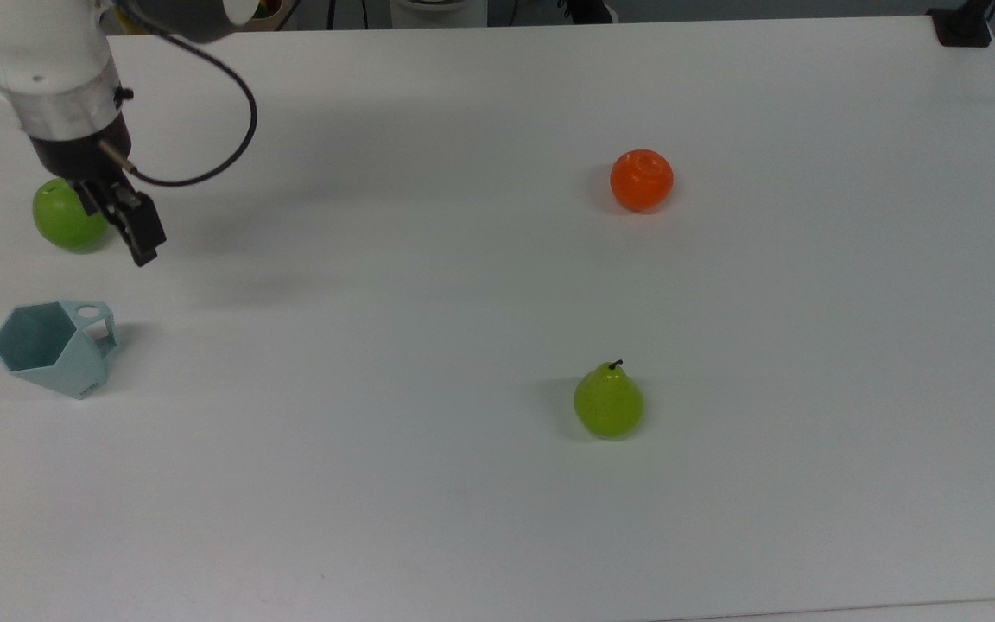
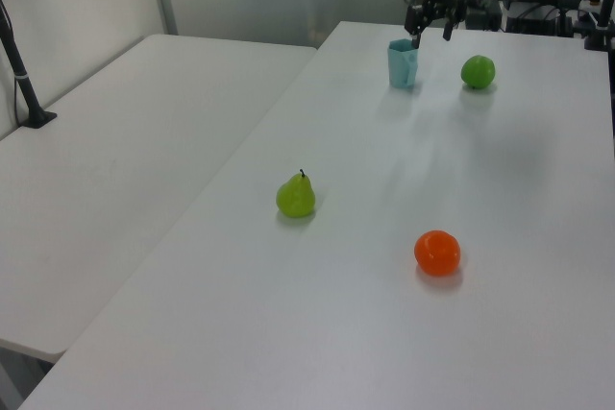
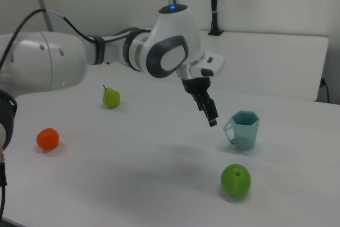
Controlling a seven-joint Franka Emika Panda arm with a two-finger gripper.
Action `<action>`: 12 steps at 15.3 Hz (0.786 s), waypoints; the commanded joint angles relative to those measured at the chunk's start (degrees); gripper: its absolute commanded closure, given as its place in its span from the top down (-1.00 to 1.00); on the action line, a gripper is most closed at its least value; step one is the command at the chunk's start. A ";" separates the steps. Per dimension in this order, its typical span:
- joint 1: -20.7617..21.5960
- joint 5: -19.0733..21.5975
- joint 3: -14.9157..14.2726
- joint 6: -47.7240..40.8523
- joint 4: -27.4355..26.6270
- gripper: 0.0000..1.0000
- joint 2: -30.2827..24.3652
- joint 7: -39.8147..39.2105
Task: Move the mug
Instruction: 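Lower the open gripper onto the rim of the light-blue mug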
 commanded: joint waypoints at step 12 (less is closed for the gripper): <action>-2.72 1.45 0.28 14.85 0.72 0.69 7.64 3.50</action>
